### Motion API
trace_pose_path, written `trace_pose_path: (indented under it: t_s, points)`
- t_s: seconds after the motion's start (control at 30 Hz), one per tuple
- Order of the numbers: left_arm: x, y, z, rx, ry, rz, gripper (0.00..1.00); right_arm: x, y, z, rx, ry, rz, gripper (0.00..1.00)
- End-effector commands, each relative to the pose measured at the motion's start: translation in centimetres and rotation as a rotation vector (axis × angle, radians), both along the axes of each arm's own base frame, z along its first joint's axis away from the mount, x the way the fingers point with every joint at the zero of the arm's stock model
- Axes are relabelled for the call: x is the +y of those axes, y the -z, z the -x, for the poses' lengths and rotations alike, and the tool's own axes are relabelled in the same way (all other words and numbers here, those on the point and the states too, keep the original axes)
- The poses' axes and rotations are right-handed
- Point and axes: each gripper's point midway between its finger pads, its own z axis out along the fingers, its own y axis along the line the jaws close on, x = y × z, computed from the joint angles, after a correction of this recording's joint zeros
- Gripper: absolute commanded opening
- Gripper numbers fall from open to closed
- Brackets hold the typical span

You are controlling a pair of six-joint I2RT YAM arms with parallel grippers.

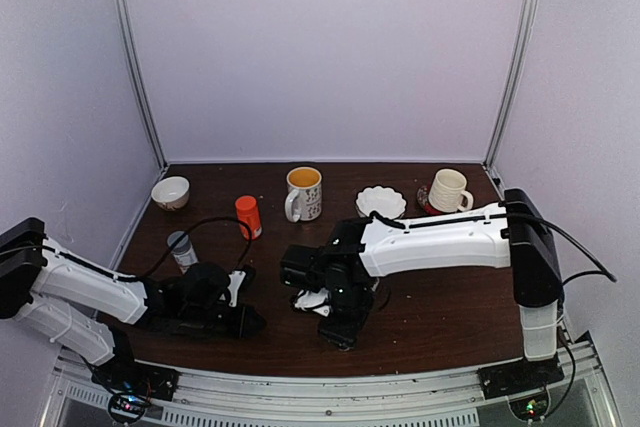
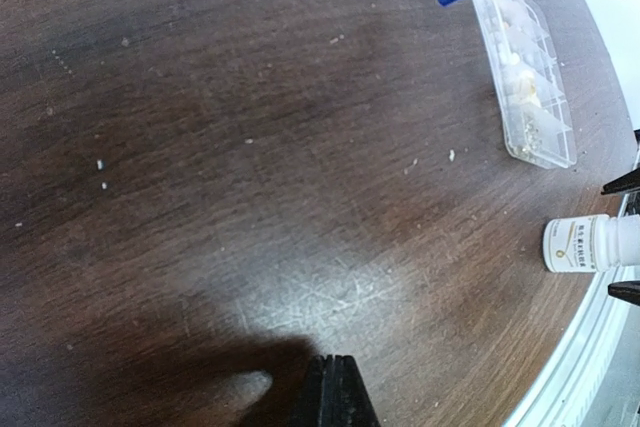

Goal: Sort the pills into containers
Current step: Place the pill bottle at the center of the board, then pick up the pill bottle from the center of the board.

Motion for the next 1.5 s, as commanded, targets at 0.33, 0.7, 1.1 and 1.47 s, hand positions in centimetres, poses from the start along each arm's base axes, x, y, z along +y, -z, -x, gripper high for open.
trace_pose_path:
  t_s: [0.33,0.7,1.1,1.47]
  points:
    - [0.0,-1.0,-0.8,-0.043,-0.010,0.002,0.00,0.8,0.6,-0.4,-0.013,0.013,-0.038,0.48]
    - [-0.1,-1.4,-1.0,-0.053,-0.005,-0.005,0.00,-0.1,1.4,-0.1,0.005,0.004,0.010,0.50]
    - [-0.2,-1.4,-1.0,-0.051,-0.002,-0.007,0.00,-0.2,2.1,0.2,0.026,-0.004,0.024,0.38]
    - [-0.9,-2.7,-1.1,-0.100,0.038,0.036,0.00,0.6,-1.9,-0.2,-0.007,-0.002,-0.081,0.27]
